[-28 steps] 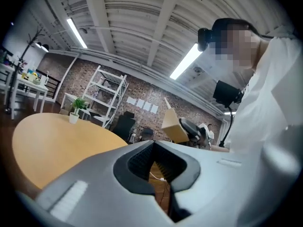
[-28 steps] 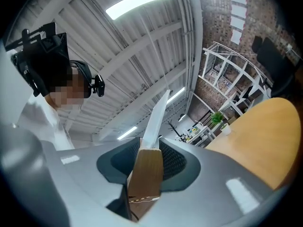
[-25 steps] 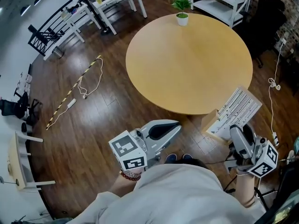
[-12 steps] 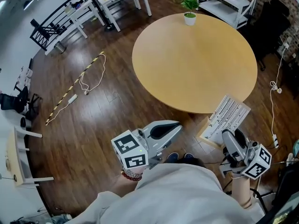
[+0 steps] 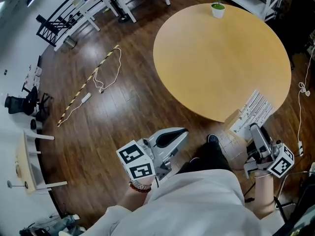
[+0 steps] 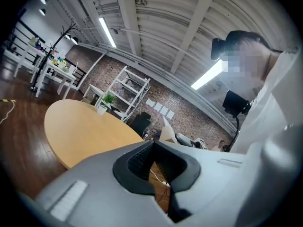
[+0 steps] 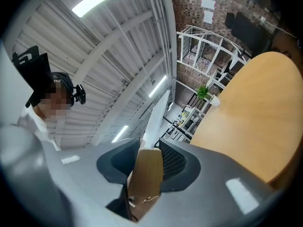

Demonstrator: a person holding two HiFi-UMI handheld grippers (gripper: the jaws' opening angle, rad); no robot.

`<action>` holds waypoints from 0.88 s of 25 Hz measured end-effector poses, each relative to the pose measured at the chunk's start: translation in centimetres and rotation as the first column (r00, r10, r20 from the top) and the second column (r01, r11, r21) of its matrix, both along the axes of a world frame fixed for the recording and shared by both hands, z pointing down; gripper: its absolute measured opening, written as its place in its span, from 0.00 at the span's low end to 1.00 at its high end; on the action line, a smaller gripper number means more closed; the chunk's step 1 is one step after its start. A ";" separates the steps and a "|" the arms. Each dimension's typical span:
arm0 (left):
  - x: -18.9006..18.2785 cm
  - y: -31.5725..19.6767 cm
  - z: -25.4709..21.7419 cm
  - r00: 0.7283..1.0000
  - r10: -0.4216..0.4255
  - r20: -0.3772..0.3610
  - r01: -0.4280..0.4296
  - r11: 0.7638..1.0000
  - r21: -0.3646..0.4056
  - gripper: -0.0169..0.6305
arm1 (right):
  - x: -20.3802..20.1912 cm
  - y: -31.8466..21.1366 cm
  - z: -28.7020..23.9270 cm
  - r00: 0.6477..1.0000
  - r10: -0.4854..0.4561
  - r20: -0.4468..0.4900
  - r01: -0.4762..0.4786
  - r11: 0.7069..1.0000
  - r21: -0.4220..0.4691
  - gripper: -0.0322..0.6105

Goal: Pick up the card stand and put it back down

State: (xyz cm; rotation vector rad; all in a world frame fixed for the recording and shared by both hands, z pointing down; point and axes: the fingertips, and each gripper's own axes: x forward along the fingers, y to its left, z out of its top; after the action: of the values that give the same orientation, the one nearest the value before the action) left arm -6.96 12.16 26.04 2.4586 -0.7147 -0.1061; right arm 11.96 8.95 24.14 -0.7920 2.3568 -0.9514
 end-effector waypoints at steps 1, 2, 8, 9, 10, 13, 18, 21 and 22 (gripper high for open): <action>-0.6 0.9 -0.1 1.000 -0.007 -0.013 0.007 1.000 -0.002 0.01 | -0.1 0.2 0.1 1.000 0.003 -0.012 -0.003 1.000 0.006 0.26; -1.2 1.7 -0.2 1.000 -0.013 -0.020 0.013 1.000 -0.001 0.01 | -0.3 0.4 0.3 1.000 0.010 -0.025 -0.010 1.000 0.007 0.26; -2.2 -10.0 1.4 0.989 -0.103 -0.108 0.108 0.993 0.044 0.01 | -0.4 -16.0 9.8 0.992 -0.077 -0.097 0.072 0.996 -0.060 0.26; -1.8 -12.6 1.4 0.986 -0.118 -0.114 0.124 0.991 0.052 0.01 | -0.1 -19.5 11.1 0.989 -0.097 -0.112 0.091 0.994 -0.064 0.26; -1.6 -14.8 1.3 0.985 -0.129 -0.112 0.137 0.989 0.062 0.01 | 0.0 -22.4 12.3 0.987 -0.106 -0.120 0.097 0.992 -0.079 0.26; -1.2 -20.6 1.2 0.982 -0.172 -0.079 0.178 0.980 0.089 0.01 | 0.3 -30.8 15.3 0.982 -0.111 -0.152 0.096 0.990 -0.104 0.26; -0.3 -28.6 3.4 0.977 -0.209 -0.051 0.211 0.977 0.042 0.01 | 0.8 -44.3 20.6 0.953 -0.086 -0.289 0.070 0.995 -0.067 0.26; 1.1 -30.8 5.1 0.981 -0.196 0.018 0.195 0.981 0.005 0.00 | 1.1 -49.9 23.8 0.907 -0.031 -0.420 0.011 0.999 -0.049 0.26; 1.6 -31.3 5.9 0.981 -0.190 0.029 0.191 0.982 -0.012 0.00 | 0.9 -51.1 24.5 0.882 -0.024 -0.471 0.016 1.000 -0.021 0.26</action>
State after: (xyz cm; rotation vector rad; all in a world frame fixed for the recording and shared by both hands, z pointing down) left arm -5.31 -19.15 31.96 2.3768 -0.9591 -0.1391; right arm 12.84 -42.14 48.69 -1.1137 2.7750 -0.8582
